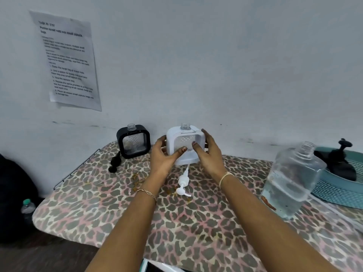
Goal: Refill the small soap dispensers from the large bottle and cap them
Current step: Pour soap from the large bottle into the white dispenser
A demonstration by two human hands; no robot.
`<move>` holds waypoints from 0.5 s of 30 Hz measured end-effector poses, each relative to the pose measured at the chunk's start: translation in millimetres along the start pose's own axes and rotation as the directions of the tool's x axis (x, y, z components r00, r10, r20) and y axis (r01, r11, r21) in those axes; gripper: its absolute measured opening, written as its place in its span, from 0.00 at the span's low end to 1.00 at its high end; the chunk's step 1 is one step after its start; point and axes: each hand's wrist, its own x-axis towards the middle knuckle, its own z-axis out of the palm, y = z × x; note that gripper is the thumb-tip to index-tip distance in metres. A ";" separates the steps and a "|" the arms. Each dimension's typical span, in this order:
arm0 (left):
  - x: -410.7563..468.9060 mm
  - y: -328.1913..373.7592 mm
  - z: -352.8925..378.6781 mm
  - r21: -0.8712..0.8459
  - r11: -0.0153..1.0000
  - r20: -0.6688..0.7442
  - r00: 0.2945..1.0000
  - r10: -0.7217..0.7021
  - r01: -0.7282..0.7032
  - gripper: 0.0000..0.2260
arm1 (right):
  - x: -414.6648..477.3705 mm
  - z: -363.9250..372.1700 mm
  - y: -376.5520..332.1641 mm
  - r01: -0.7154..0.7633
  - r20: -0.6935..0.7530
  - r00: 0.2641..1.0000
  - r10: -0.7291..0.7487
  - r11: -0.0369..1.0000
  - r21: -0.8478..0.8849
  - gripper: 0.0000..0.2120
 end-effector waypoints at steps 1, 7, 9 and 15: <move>-7.2 6.7 4.0 -0.008 1.000 0.019 1.000 0.017 -0.017 0.29 | -6.0 -6.4 -2.0 0.017 -0.038 0.999 -0.016 1.000 0.020 0.27; -55.2 26.8 28.2 -0.059 0.998 0.139 0.990 0.034 -0.026 0.32 | -53.3 -45.9 -9.5 0.040 -0.197 0.980 -0.031 0.998 0.046 0.23; -68.7 28.1 34.8 -0.036 0.999 0.185 0.982 0.025 -0.018 0.35 | -68.0 -57.7 -9.1 0.007 -0.240 0.971 -0.001 1.000 0.022 0.23; -119.9 25.8 50.8 -0.021 1.000 0.220 0.975 0.014 -0.010 0.38 | -111.3 -96.6 -0.5 -0.018 -0.279 0.960 0.012 1.000 -0.019 0.16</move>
